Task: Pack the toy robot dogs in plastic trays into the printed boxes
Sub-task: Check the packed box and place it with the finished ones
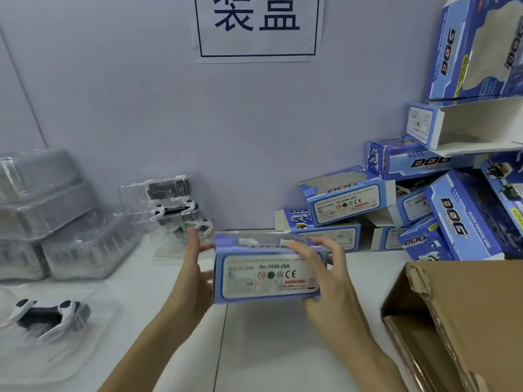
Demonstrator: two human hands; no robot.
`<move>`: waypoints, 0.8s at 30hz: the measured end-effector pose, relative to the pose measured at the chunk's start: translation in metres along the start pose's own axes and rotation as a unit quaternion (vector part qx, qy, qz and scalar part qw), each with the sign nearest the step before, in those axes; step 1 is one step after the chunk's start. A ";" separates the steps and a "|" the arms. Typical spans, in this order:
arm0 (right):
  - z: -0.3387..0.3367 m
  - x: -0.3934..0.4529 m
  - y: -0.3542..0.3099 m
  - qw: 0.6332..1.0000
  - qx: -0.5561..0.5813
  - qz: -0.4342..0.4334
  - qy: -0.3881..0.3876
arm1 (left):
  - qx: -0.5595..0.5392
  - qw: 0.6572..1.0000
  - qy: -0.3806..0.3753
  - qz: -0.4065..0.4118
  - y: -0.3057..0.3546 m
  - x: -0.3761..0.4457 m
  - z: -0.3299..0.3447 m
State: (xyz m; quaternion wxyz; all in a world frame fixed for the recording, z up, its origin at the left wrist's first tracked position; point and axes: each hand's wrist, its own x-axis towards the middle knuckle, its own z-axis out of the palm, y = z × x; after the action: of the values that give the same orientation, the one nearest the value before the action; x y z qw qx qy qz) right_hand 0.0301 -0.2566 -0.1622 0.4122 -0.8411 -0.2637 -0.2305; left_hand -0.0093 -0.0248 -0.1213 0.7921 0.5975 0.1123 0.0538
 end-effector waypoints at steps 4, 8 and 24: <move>0.009 -0.008 -0.016 0.996 0.056 -0.042 -0.056 | -0.005 0.991 -0.073 -0.113 0.004 0.002 -0.016; 0.010 -0.009 -0.026 0.949 0.314 0.034 -0.009 | -0.042 0.997 -0.019 -0.062 -0.006 0.013 -0.037; -0.004 0.000 -0.020 0.883 0.407 0.221 -0.079 | -0.030 0.992 -0.094 0.080 -0.025 0.003 -0.016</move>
State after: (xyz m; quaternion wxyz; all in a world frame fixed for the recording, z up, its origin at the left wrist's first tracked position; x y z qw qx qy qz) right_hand 0.0165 -0.2493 -0.1485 0.7365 -0.6509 -0.1736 0.0615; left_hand -0.0117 -0.0161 -0.1500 0.8097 0.5833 -0.0127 0.0635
